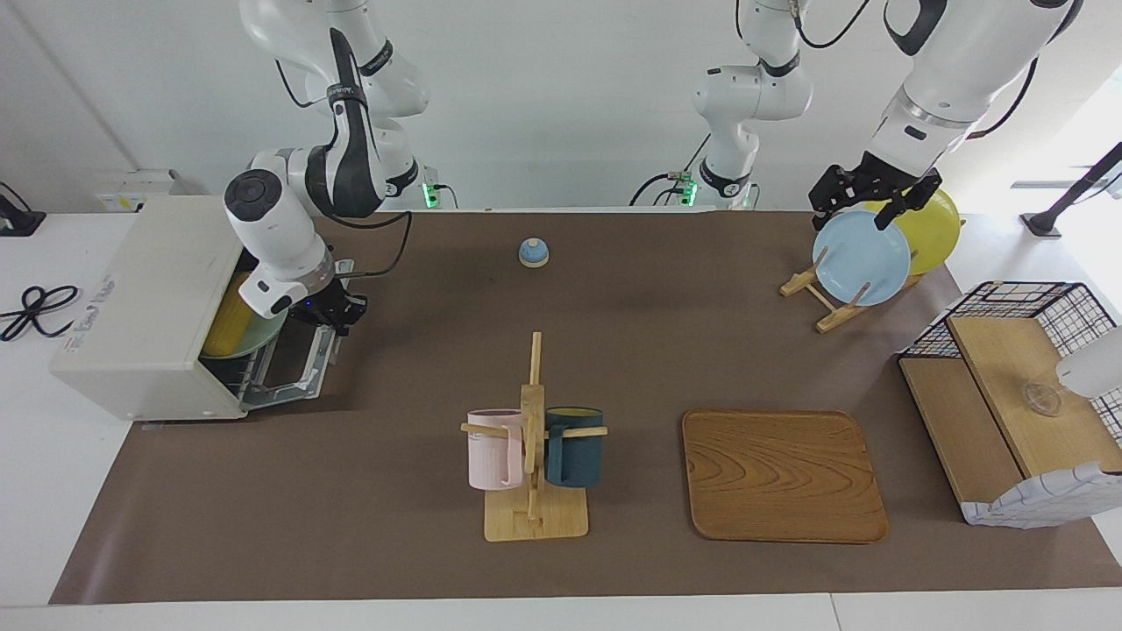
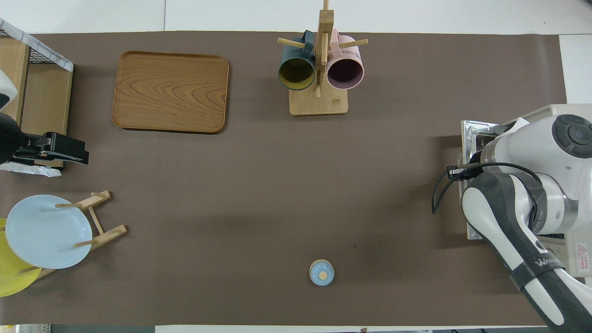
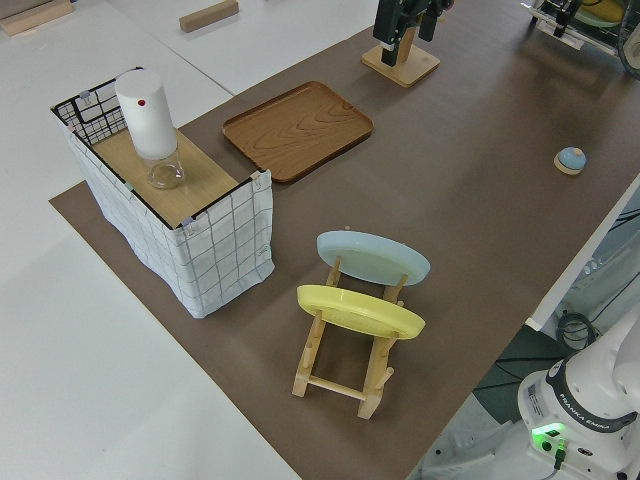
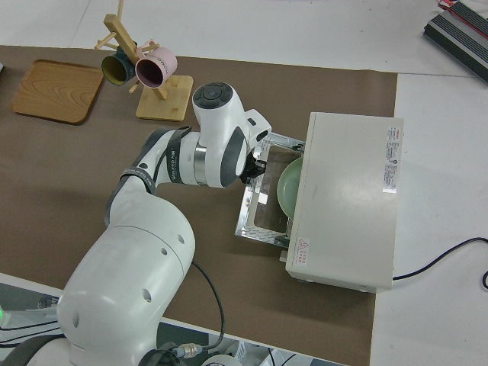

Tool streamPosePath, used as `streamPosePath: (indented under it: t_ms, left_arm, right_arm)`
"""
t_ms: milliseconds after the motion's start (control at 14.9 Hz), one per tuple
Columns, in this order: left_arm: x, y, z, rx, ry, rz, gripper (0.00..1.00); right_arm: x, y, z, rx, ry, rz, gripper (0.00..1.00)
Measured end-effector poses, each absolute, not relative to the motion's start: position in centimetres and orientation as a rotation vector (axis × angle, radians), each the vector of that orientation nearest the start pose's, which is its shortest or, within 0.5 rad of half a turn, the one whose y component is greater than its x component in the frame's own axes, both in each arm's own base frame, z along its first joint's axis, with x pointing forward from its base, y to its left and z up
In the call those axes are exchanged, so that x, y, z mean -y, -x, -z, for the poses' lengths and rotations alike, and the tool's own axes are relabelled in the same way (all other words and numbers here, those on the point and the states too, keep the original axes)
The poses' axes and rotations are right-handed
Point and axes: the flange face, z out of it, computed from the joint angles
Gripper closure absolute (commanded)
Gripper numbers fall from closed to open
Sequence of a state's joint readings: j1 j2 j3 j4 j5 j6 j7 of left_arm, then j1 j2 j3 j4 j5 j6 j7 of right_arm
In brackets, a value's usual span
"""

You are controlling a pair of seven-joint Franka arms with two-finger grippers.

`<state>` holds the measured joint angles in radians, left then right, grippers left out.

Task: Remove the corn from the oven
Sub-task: 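Move the right gripper toward the oven opening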

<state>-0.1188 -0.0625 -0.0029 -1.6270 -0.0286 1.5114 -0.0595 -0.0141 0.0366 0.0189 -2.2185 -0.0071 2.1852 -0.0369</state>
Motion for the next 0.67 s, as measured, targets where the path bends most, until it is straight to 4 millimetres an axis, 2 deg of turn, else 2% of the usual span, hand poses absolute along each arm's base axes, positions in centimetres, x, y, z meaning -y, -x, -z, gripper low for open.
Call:
streamPosePath:
  t_ms: [470,671]
  left_arm:
    - [6.7,-52.4,-62.7,-0.100,3.162,-0.088,0.00]
    - [6.7,-52.4,-62.7,-0.099,3.162,-0.088,0.00]
  right_arm:
    - [-0.9,-52.7,-30.8,0.084,3.139,-0.142,1.00]
    - [-0.9,-52.9,-29.7,0.036,3.140,-0.154,1.00]
